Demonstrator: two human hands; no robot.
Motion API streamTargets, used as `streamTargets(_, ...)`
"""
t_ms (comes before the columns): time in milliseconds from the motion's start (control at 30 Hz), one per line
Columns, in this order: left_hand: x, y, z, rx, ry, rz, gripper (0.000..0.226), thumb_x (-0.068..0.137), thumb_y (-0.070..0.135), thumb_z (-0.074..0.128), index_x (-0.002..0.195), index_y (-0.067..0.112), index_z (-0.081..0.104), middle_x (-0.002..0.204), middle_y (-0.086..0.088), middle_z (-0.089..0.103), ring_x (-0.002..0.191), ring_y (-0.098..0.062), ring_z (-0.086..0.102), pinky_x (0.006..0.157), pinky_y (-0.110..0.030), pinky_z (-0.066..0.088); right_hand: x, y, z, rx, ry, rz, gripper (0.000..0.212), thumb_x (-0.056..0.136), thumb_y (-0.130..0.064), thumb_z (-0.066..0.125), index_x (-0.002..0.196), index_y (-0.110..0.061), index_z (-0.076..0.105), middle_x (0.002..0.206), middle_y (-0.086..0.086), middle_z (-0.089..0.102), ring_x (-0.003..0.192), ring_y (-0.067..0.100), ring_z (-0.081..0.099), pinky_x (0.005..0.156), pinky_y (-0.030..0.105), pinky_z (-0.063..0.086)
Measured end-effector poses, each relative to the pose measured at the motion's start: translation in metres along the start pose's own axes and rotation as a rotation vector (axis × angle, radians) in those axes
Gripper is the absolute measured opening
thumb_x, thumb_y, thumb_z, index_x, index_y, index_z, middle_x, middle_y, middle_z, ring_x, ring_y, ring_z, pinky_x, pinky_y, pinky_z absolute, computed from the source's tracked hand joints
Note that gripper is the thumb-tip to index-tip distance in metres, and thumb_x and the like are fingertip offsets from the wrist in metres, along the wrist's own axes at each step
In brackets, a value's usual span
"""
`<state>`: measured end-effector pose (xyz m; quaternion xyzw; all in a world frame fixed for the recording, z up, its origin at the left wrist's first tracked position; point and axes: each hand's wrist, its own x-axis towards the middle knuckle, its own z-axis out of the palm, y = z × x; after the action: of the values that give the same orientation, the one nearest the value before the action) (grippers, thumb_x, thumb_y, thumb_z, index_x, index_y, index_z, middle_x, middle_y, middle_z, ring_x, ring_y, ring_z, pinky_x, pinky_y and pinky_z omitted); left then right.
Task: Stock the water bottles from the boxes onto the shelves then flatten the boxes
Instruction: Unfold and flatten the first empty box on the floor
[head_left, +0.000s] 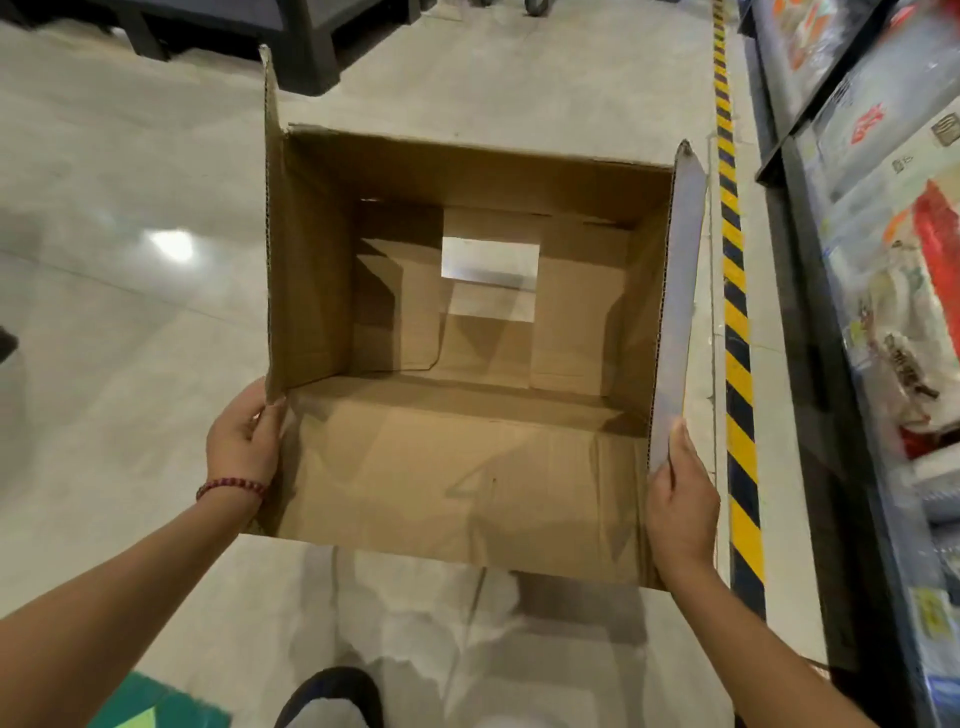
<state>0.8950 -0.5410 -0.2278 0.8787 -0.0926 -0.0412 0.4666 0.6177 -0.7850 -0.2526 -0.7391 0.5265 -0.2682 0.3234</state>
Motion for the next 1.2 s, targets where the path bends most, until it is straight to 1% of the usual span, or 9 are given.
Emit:
streamTargets(100,-0.011,-0.001,-0.007,0.005,-0.079,0.045,0.032,0.097,0.016,0.046,0.126,0.01,0.058,0.121,-0.001,0.058,0.113,-0.023,0.051,0.098,-0.037,0.04,-0.005,0.009,0.0,-0.073,-0.038,-0.014,0.048,0.1,-0.018,0.041,0.147,-0.013,0.034,0.147,0.005,0.043,0.134,0.024,0.042,0.105,0.03,0.034)
streamTargets(200,-0.014,-0.011,-0.016,0.043,-0.153,-0.019,0.036,0.096,0.026,0.049,0.128,0.012,0.058,0.127,-0.01,0.06,0.117,-0.03,0.053,0.096,-0.039,0.042,-0.01,0.01,-0.002,-0.161,-0.089,-0.004,0.048,0.1,-0.024,0.039,0.148,-0.017,0.031,0.144,0.006,0.046,0.129,0.027,0.047,0.103,0.04,0.043)
streamTargets(400,-0.032,-0.016,-0.024,0.159,-0.271,-0.169,0.042,0.099,0.034,0.038,0.139,0.021,0.043,0.138,-0.008,0.051,0.122,-0.035,0.048,0.1,-0.046,0.04,-0.03,0.008,-0.013,-0.258,-0.188,0.019,0.054,0.101,-0.021,0.037,0.151,-0.024,0.017,0.135,0.007,0.052,0.113,0.025,0.057,0.088,0.036,0.05)
streamTargets(600,-0.043,-0.025,-0.035,0.209,-0.387,-0.181,0.042,0.098,0.018,0.042,0.14,0.017,0.041,0.135,-0.013,0.052,0.12,-0.035,0.049,0.09,-0.037,0.041,-0.05,0.028,-0.013,-0.262,-0.312,0.005,0.046,0.102,-0.023,0.034,0.147,-0.017,0.03,0.145,0.006,0.043,0.13,0.026,0.045,0.104,0.038,0.04)
streamTargets(700,-0.048,-0.03,-0.049,0.131,-0.449,-0.149,0.053,0.092,-0.002,0.047,0.139,0.022,0.044,0.141,-0.005,0.047,0.125,-0.028,0.048,0.099,-0.037,0.042,-0.053,0.022,-0.018,-0.189,-0.282,0.014,0.045,0.101,-0.024,0.036,0.146,-0.017,0.033,0.145,0.007,0.043,0.132,0.026,0.042,0.106,0.04,0.039)
streamTargets(767,-0.05,-0.022,-0.056,0.056,-0.391,-0.059,0.053,0.091,-0.009,0.043,0.13,0.026,0.05,0.139,-0.003,0.048,0.124,-0.027,0.05,0.103,-0.039,0.042,-0.05,0.007,-0.024,-0.119,-0.217,0.04,0.053,0.1,-0.029,0.041,0.149,-0.017,0.024,0.151,0.007,0.034,0.137,0.027,0.034,0.107,0.039,0.034)
streamTargets(867,-0.047,0.02,-0.062,-0.207,-0.134,-0.085,0.034,0.098,0.016,0.044,0.13,0.023,0.052,0.135,-0.006,0.053,0.122,-0.025,0.052,0.101,-0.045,0.044,-0.036,-0.03,-0.036,-0.014,-0.062,0.034,0.07,0.094,-0.042,0.049,0.151,-0.023,0.012,0.157,0.005,0.018,0.142,0.028,0.024,0.106,0.042,0.035)
streamTargets(1033,-0.038,0.097,-0.052,-0.153,-0.227,0.027,0.092,0.076,0.056,0.058,0.15,0.029,0.01,0.157,-0.002,0.018,0.139,-0.026,0.028,0.108,-0.051,0.034,0.001,-0.09,-0.053,0.066,0.081,-0.04,0.104,0.076,-0.062,0.063,0.151,-0.027,-0.002,0.159,0.0,0.007,0.145,0.028,0.018,0.106,0.044,0.035)
streamTargets(1200,-0.028,0.14,-0.014,0.128,-0.18,0.079,0.117,0.071,0.031,0.08,0.149,0.021,-0.007,0.157,-0.009,0.008,0.143,-0.03,0.018,0.111,-0.048,0.027,0.022,-0.119,-0.051,-0.133,0.034,-0.036,0.084,0.093,-0.019,0.056,0.152,-0.016,-0.005,0.16,0.006,0.008,0.138,0.03,0.034,0.096,0.031,0.044)
